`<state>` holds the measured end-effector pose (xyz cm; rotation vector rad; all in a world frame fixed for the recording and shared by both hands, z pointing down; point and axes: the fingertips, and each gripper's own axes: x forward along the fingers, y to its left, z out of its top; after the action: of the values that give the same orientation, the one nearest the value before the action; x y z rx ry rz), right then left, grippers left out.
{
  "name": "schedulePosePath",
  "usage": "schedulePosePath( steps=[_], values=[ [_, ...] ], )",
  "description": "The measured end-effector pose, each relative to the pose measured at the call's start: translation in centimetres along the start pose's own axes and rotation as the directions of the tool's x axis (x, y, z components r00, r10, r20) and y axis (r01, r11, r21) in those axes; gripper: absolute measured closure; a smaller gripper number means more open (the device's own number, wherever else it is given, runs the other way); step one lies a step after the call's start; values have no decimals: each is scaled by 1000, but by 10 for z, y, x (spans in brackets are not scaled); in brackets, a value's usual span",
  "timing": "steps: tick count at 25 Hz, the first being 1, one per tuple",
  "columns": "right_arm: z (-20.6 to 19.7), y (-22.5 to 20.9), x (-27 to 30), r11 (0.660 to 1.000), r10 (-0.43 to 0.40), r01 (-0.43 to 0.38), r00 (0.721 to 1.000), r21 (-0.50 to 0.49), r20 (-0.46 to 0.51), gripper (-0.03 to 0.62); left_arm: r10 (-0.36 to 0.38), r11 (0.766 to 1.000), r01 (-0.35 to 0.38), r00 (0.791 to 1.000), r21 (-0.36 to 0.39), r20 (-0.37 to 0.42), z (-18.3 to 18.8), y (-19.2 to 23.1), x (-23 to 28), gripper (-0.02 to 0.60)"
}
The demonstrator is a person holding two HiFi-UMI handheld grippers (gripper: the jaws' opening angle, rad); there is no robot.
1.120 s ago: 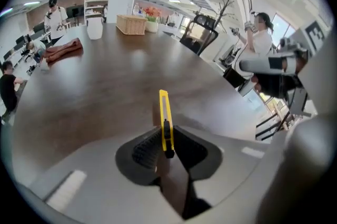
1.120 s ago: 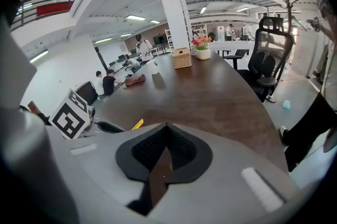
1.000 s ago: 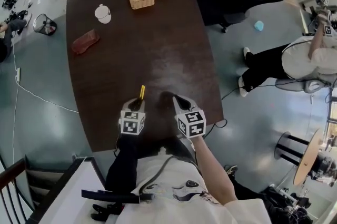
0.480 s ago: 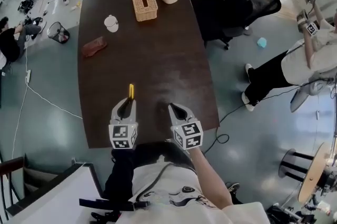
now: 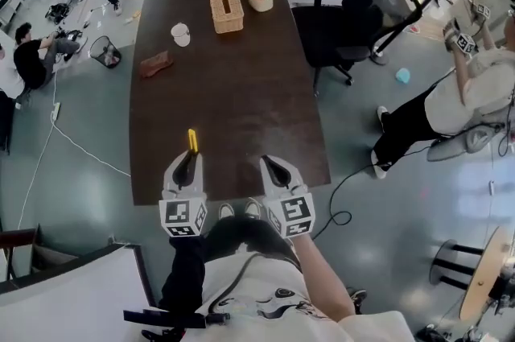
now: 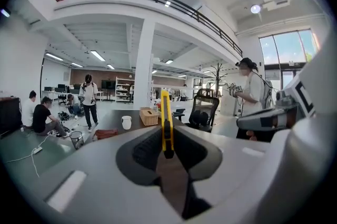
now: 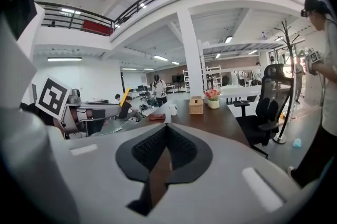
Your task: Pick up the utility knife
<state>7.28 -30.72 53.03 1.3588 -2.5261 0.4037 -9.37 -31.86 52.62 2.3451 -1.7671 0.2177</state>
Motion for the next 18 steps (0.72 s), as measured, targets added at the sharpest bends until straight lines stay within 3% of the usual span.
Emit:
schedulePosePath(
  steps=[10,18],
  values=[
    [-11,38,-53,1000,-12,13,1000,-26,24,592,34,999,-34,998,2,48,0,3,-94,518],
    [-36,125,-108,999,-13,16,998,-41,67,592,11,1000,-11,999,2,43,-33,0,-193,518]
  ],
)
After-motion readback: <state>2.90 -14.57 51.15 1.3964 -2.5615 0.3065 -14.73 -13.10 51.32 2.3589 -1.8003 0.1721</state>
